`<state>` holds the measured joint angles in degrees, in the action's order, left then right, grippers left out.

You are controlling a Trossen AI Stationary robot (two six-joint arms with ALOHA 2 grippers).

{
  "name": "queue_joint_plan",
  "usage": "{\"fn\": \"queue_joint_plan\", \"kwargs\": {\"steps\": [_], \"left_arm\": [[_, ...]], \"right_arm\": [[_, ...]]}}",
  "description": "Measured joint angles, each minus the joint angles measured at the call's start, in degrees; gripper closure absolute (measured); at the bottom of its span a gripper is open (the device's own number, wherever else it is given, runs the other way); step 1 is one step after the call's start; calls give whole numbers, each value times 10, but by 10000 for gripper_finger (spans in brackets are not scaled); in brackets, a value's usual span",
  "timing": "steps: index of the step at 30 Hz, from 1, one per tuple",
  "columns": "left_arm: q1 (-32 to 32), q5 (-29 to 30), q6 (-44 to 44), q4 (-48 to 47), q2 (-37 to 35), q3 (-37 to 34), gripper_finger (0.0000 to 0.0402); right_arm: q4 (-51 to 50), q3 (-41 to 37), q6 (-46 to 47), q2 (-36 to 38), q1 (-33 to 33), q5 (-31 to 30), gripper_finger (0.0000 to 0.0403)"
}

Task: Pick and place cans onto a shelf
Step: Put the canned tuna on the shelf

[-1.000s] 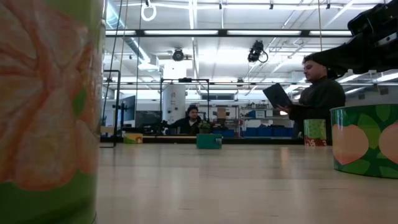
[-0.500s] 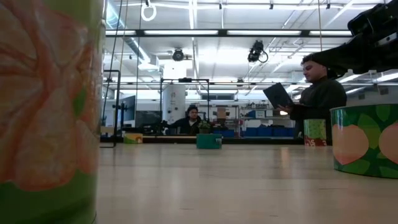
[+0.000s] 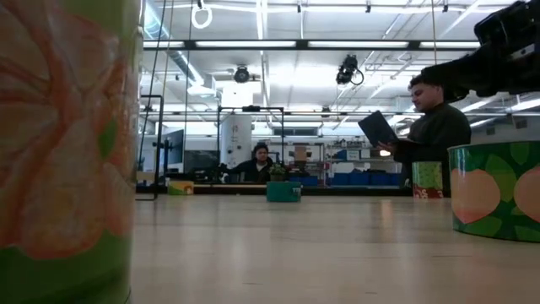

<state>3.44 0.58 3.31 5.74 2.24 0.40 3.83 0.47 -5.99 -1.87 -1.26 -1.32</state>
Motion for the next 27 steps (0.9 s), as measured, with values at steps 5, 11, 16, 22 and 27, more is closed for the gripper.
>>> {"fn": "queue_joint_plan", "kwargs": {"steps": [5,11,16,22,27], "left_arm": [[0,0,0,0,0,0,359],[0,0,0,0,0,0,359],[0,0,0,0,0,0,359],[0,0,0,0,0,0,359],[0,0,0,0,0,0,359]], "right_arm": [[25,0,-1,0,0,-1,380],[122,0,135,0,-1,-106,380],[138,4,316,0,-1,-270,380],[47,62,397,-48,-1,-192,389],[-43,127,370,-125,-1,-133,396]]}}
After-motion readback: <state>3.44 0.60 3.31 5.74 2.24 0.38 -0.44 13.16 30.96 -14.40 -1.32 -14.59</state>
